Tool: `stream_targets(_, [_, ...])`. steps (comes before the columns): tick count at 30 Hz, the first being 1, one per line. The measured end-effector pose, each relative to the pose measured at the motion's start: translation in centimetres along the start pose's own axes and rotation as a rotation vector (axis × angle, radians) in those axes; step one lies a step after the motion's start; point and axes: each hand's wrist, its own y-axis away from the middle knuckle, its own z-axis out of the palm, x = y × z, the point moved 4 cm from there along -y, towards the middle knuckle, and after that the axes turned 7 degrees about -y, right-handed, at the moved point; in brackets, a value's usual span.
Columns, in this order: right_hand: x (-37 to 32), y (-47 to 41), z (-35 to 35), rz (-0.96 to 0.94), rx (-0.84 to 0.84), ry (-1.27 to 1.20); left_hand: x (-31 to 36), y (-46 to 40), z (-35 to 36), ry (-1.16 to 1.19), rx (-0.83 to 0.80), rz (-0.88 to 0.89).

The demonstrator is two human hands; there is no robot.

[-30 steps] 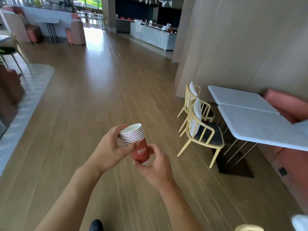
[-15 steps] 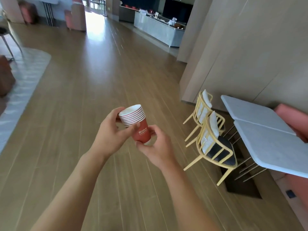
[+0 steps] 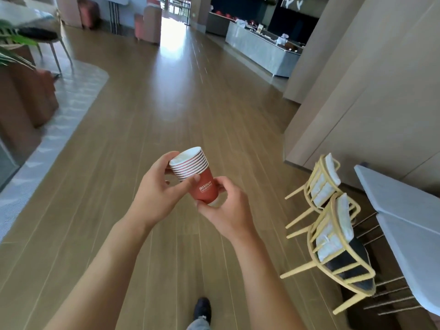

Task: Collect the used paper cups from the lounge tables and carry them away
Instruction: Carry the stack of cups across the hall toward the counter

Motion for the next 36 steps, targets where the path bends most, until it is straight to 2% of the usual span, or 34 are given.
stream_targets(9, [4.4,-14.4,1.8,-0.092,-0.095,-0.067,-2.3,-12.3,3.0,-0.063,0.108,-0.015])
stream_targets(19, [12.0,-30.7,-0.6,-0.084,-0.142,-0.113,-2.0,-26.9,11.5,-0.128,0.146,-0.063])
stream_targets(26, [16.4,-37.5,-1.6,-0.084,-0.125,-0.146,-2.1,-33.6,15.8,-0.167,0.135,-0.068])
stream_targets(36, [19.7,-45.8,0.3,-0.058,-0.099,-0.156,-5.3,-43.2,17.9,-0.165,0.084,-0.043])
